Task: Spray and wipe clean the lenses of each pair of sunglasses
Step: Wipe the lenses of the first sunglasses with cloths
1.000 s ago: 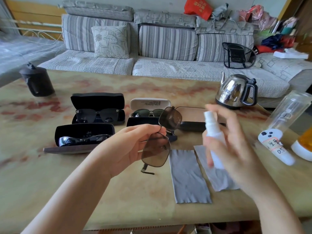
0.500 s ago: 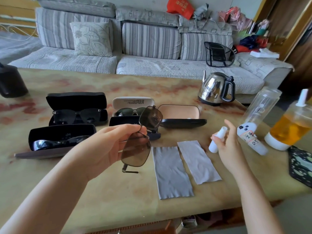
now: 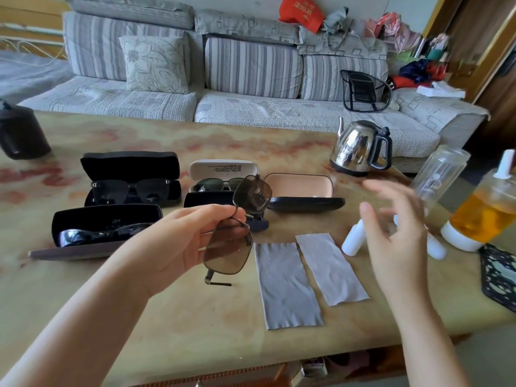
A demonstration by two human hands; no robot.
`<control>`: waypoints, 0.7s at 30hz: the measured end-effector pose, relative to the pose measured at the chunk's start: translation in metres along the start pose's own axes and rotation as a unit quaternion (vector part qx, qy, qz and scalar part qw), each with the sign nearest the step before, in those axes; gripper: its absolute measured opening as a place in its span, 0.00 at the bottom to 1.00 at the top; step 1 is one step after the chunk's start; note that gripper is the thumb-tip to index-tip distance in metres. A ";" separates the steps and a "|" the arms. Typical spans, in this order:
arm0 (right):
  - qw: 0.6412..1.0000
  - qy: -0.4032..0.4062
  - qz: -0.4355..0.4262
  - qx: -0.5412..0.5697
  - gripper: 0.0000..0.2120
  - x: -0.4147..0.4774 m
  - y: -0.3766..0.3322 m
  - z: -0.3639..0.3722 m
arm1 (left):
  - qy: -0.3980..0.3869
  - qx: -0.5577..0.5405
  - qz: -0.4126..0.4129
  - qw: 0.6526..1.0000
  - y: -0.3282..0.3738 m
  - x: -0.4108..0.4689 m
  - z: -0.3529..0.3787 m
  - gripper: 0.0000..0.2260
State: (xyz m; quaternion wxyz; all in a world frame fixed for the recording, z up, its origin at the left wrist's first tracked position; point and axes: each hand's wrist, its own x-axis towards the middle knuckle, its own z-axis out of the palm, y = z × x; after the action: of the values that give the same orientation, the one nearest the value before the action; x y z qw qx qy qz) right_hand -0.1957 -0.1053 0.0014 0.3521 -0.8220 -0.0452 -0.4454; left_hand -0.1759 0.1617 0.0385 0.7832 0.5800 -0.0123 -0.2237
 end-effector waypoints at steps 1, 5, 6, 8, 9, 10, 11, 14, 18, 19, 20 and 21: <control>0.998 -0.057 0.004 0.027 0.09 -0.004 -0.010 0.006 | 0.001 -0.001 0.001 1.000 0.000 0.000 0.000 0.11; 0.930 -0.351 0.102 -0.045 0.09 -0.024 -0.001 0.048 | 0.001 0.001 0.001 1.000 0.000 -0.001 0.002 0.10; 0.920 -0.371 0.099 -0.081 0.10 -0.025 0.007 0.056 | 0.002 0.002 0.001 1.000 0.000 -0.001 0.002 0.10; 0.920 -0.367 0.105 -0.082 0.12 -0.021 0.014 0.069 | 0.003 0.001 0.001 1.000 0.000 -0.002 0.001 0.11; 0.923 -0.364 0.103 -0.070 0.12 -0.018 0.016 0.075 | 0.002 0.000 0.001 1.000 -0.001 -0.002 0.001 0.11; 0.924 -0.365 0.095 -0.066 0.12 -0.016 0.017 0.082 | 0.001 -0.003 0.001 1.000 -0.001 -0.002 0.001 0.11; 0.920 -0.374 0.089 -0.076 0.11 -0.015 0.019 0.089 | 0.001 -0.006 0.000 1.000 0.000 -0.002 0.001 0.11; 0.903 -0.406 0.081 -0.113 0.09 -0.017 0.023 0.104 | 0.002 -0.011 0.001 1.000 0.000 -0.001 0.000 0.11; 0.885 -0.442 0.059 -0.133 0.08 -0.014 0.014 0.101 | 0.001 -0.016 0.006 1.000 0.001 0.000 -0.002 0.10; 0.886 -0.443 0.074 -0.117 0.08 -0.011 0.009 0.096 | 0.000 -0.017 0.007 1.000 0.001 0.000 -0.002 0.10; 0.889 -0.437 0.105 -0.088 0.07 -0.007 0.004 0.091 | -0.001 -0.017 0.007 1.000 0.001 0.000 -0.003 0.10; 0.894 -0.422 0.140 -0.052 0.06 -0.004 -0.001 0.085 | -0.002 -0.017 0.006 1.000 0.001 0.000 -0.004 0.10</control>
State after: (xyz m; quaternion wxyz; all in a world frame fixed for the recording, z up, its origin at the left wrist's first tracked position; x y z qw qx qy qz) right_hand -0.1390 -0.0510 -0.0309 0.3153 -0.9476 -0.0512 -0.0045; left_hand -0.1740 0.1655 0.0379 0.7943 0.5660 -0.0134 -0.2202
